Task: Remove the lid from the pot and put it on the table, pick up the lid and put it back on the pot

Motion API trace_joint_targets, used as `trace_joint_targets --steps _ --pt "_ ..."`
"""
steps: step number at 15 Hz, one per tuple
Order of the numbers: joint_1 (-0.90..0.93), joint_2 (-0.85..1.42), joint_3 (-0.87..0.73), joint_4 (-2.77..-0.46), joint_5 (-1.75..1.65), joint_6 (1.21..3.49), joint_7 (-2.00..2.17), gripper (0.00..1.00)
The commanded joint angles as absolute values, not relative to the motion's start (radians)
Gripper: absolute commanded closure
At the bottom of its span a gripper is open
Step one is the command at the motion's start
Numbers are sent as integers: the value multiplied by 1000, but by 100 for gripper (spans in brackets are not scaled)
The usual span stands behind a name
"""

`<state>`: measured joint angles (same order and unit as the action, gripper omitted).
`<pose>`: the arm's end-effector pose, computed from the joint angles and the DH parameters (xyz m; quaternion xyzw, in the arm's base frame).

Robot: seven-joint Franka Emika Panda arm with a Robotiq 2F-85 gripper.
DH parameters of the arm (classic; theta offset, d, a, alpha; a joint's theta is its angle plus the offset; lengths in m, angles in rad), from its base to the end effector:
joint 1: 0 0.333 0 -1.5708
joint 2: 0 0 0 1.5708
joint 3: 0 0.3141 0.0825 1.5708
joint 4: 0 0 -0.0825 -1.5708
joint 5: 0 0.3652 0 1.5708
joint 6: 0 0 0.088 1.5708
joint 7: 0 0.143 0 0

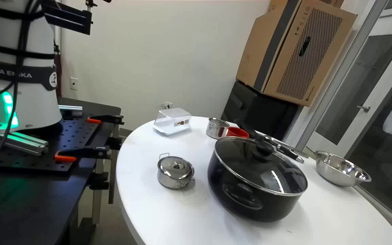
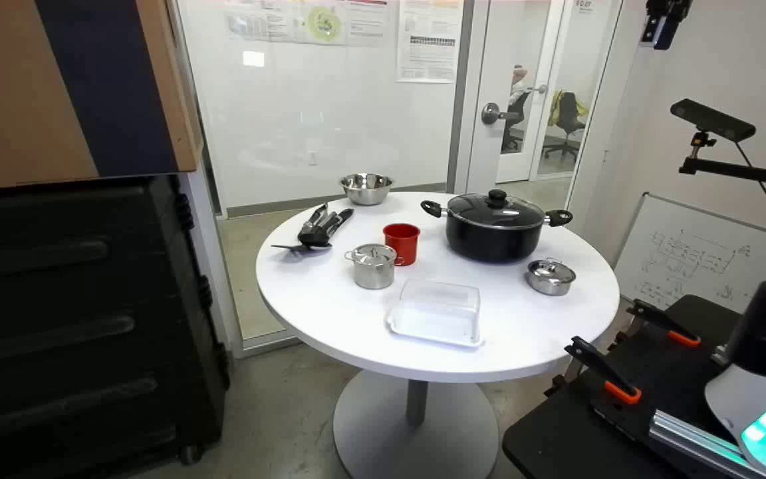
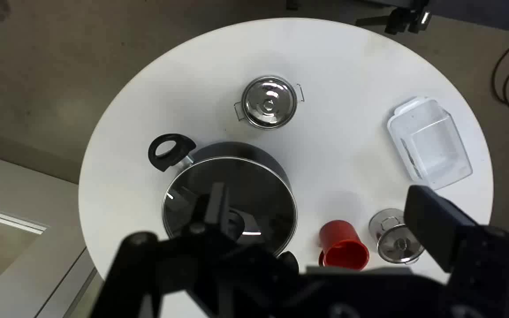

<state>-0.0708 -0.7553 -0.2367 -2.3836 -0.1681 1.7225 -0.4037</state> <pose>0.2955 -0.1303 0.5367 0.9955 0.0855 0.0375 0.0156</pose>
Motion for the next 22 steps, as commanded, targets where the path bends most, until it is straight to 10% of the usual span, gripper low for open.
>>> trace_joint_targets --steps 1,22 --pt "-66 -755 -239 -2380 -170 1719 -401 0" --pt "-159 18 -227 -1934 41 1983 55 0"
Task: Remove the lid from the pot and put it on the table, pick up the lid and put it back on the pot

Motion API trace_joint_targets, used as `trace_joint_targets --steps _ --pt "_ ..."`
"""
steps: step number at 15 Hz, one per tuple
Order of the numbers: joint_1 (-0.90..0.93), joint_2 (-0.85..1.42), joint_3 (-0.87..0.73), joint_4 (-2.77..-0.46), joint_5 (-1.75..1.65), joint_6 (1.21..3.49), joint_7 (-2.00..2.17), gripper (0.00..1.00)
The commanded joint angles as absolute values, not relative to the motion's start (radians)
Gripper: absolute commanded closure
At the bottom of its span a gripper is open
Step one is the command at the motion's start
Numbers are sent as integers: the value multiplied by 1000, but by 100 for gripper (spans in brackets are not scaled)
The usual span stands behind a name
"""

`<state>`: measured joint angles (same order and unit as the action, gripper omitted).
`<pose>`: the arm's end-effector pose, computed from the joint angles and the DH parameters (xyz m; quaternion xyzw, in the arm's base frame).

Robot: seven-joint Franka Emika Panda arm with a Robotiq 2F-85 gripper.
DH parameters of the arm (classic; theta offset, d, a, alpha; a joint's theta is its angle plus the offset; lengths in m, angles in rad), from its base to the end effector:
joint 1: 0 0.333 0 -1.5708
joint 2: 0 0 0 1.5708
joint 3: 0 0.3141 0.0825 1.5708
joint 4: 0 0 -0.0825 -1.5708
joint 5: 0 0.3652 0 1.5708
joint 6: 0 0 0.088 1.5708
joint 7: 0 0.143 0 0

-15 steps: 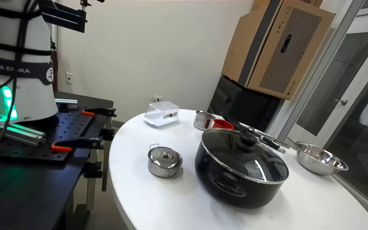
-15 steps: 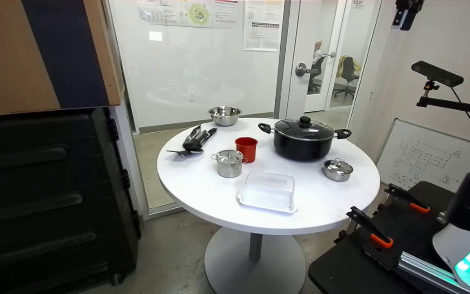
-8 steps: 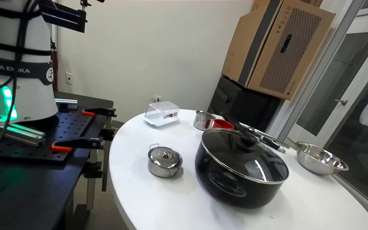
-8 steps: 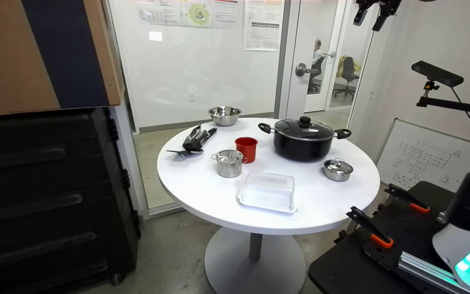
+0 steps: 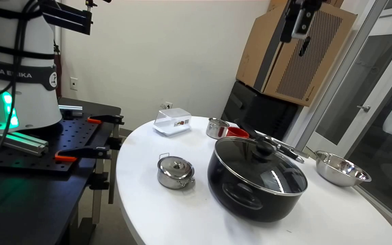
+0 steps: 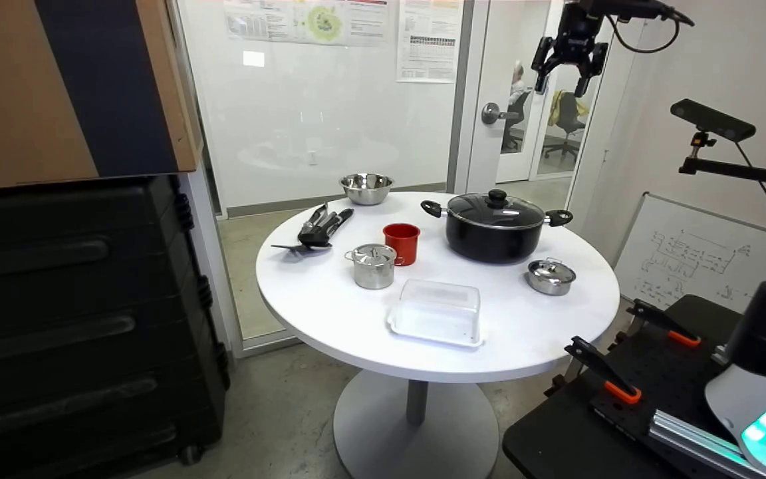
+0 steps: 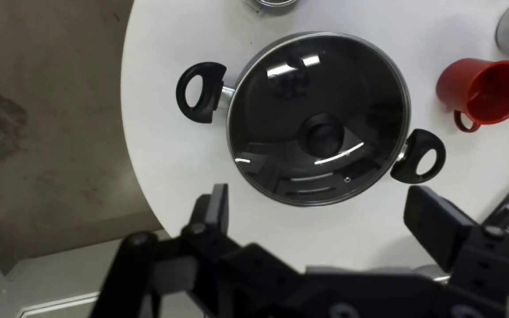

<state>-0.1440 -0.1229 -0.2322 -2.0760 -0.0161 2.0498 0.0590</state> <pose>0.4773 -0.1929 0.4596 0.9761 -0.2122 0.0472 0.0006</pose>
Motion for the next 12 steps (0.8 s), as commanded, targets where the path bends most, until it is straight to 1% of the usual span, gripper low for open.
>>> trace_joint_targets --steps 1,5,6,12 --pt "-162 56 -225 -1901 66 1970 49 0" --pt "-180 178 -216 -1763 147 1816 42 0" --pt "-172 113 -213 -1864 99 1902 56 0" --pt "-174 131 -212 -1850 101 1897 56 0"
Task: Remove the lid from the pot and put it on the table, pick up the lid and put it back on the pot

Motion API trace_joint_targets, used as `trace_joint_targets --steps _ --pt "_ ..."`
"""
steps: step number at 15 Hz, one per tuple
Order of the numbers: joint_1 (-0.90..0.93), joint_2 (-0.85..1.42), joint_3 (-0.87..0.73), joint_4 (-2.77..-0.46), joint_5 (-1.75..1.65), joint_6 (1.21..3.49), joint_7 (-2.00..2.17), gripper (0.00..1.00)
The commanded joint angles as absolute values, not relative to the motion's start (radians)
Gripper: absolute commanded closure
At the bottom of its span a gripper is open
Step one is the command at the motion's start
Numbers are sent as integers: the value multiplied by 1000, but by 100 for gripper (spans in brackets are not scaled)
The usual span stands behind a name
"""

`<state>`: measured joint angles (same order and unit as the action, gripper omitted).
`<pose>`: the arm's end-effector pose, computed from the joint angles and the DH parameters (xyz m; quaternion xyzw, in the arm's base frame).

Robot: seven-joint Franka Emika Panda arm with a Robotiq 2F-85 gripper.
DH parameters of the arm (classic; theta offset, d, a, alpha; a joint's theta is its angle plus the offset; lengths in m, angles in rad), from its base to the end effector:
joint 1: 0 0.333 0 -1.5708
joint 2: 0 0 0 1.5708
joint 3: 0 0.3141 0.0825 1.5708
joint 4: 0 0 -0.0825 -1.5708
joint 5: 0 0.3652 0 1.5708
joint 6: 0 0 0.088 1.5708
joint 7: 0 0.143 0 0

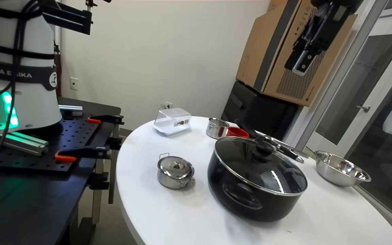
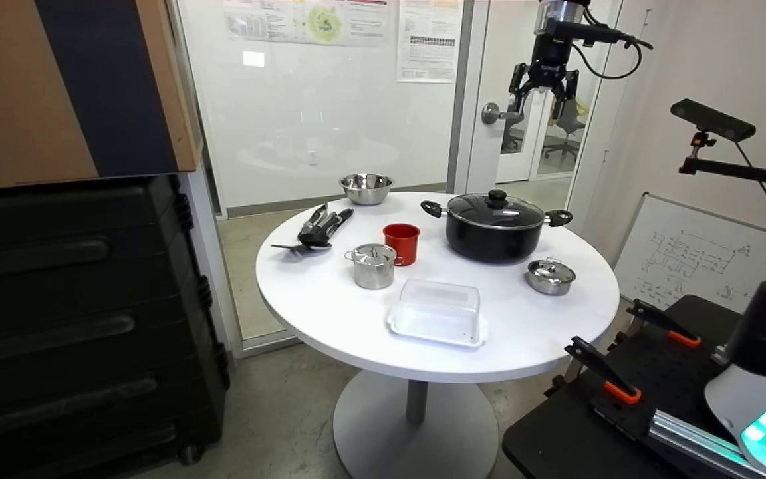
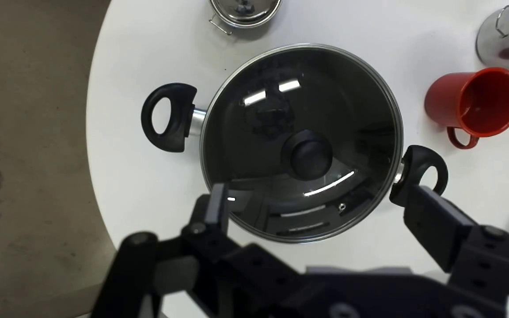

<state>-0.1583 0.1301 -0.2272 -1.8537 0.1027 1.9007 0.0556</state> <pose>0.5298 -0.1995 0.4149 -0.9703 0.2362 0.0336 0.0393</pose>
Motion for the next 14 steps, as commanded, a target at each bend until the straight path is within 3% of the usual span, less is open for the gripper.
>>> trace_joint_targets --steps 1,14 --pt "-172 133 -210 -1860 95 1924 55 0" --pt "-139 290 -147 -1973 21 2213 18 0"
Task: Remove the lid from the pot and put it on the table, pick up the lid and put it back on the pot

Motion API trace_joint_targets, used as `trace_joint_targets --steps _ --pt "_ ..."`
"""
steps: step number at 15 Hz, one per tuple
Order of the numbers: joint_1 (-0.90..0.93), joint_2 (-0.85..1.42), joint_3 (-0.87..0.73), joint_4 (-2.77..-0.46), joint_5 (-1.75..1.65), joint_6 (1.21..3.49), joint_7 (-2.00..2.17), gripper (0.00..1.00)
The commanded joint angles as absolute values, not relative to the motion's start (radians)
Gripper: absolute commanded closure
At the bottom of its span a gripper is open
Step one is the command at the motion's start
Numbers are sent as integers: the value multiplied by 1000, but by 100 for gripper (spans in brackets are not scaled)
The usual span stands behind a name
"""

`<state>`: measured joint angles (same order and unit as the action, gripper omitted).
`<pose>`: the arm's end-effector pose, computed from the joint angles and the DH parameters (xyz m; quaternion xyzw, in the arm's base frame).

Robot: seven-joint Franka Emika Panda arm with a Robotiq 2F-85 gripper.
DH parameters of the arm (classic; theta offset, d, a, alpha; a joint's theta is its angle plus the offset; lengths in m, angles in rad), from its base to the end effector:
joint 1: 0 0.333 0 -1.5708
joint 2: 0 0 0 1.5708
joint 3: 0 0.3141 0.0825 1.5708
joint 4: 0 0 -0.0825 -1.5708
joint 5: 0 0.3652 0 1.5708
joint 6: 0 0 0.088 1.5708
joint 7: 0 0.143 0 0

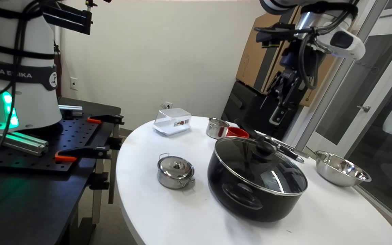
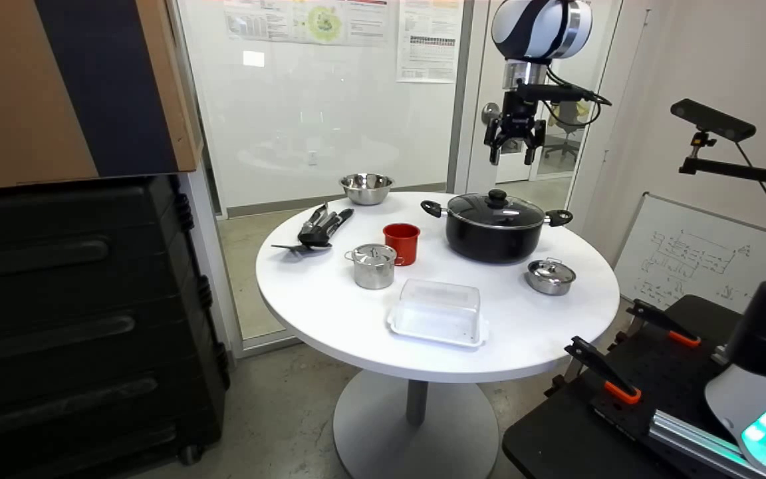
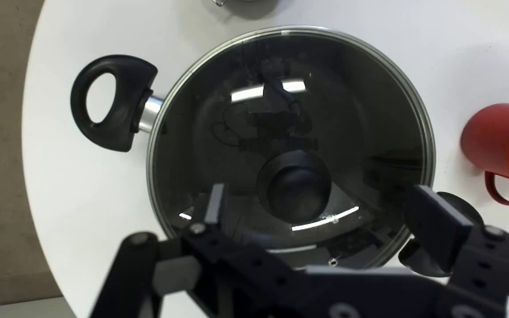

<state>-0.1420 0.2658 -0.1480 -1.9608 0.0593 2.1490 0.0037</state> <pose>0.5563 -0.1594 0.3093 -0.9862 0.1613 0.0360 0.0100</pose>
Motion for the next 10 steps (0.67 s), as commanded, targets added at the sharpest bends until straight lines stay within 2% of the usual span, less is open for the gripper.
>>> trace_joint_targets --steps 1,10 --pt "-138 300 -149 -1976 12 2227 23 0" --pt "-143 387 -146 -1961 -3 2308 25 0"
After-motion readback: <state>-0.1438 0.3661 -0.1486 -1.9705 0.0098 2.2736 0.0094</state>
